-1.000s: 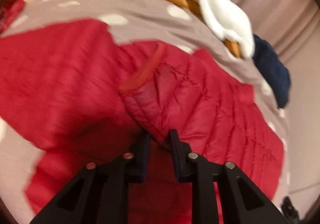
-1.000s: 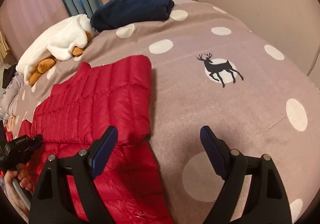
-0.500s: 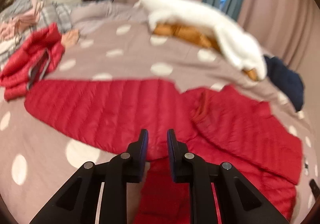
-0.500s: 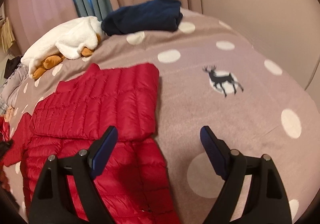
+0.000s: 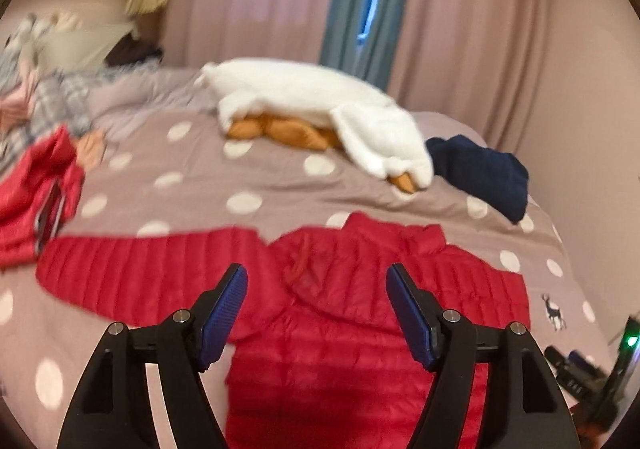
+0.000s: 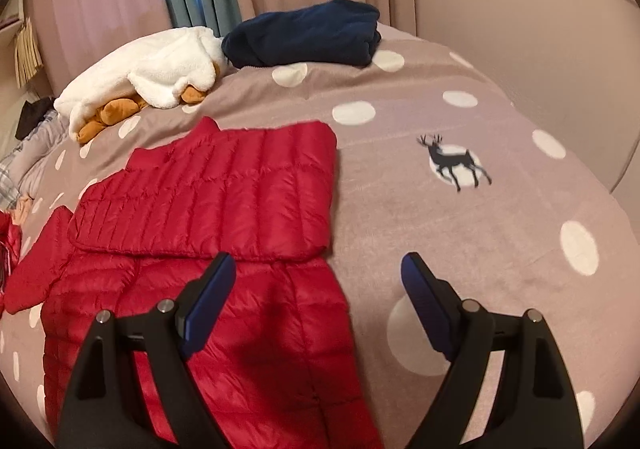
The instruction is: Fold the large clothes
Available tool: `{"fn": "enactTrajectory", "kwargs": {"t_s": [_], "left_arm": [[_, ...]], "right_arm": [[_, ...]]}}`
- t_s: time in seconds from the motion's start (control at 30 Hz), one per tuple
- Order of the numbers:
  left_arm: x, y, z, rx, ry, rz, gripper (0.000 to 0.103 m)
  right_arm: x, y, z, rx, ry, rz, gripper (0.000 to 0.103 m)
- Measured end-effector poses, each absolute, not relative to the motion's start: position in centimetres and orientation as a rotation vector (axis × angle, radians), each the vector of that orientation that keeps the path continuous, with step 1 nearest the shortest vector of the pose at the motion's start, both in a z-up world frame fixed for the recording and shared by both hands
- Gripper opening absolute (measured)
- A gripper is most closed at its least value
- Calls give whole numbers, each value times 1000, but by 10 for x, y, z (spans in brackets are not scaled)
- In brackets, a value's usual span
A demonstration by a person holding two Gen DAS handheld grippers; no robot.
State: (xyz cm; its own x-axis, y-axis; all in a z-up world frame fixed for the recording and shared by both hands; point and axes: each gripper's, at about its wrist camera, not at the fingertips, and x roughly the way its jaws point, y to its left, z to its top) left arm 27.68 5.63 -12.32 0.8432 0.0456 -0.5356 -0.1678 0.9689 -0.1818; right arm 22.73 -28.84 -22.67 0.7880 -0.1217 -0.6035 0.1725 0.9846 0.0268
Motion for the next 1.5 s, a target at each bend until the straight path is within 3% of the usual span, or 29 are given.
{"fn": "enactTrajectory", "kwargs": {"t_s": [0.1, 0.17, 0.2, 0.23, 0.3, 0.33, 0.6, 0.73, 1.5], "left_arm": [[297, 58, -131, -287, 587, 115, 71], [315, 59, -140, -324, 615, 107, 60], [323, 55, -144, -323, 627, 102, 52], [334, 51, -150, -312, 641, 101, 46], [358, 37, -165, -276, 662, 115, 38], [369, 31, -175, -258, 677, 121, 35], [421, 31, -286, -220, 836, 211, 32], [418, 36, -286, -246, 818, 191, 32], [427, 6, -289, -45, 839, 296, 33]], "right_arm": [[229, -277, -208, 83, 597, -126, 84], [235, -268, -196, 69, 566, -103, 81], [241, -264, -191, 58, 559, -98, 67], [248, -260, -187, 45, 559, -99, 43], [273, -252, -183, 30, 575, -105, 16], [283, -252, -183, 39, 582, -103, 14], [362, -256, -244, 119, 685, -115, 11], [370, -266, -290, 199, 700, -76, 8], [373, -267, -293, 209, 693, -76, 7]]}}
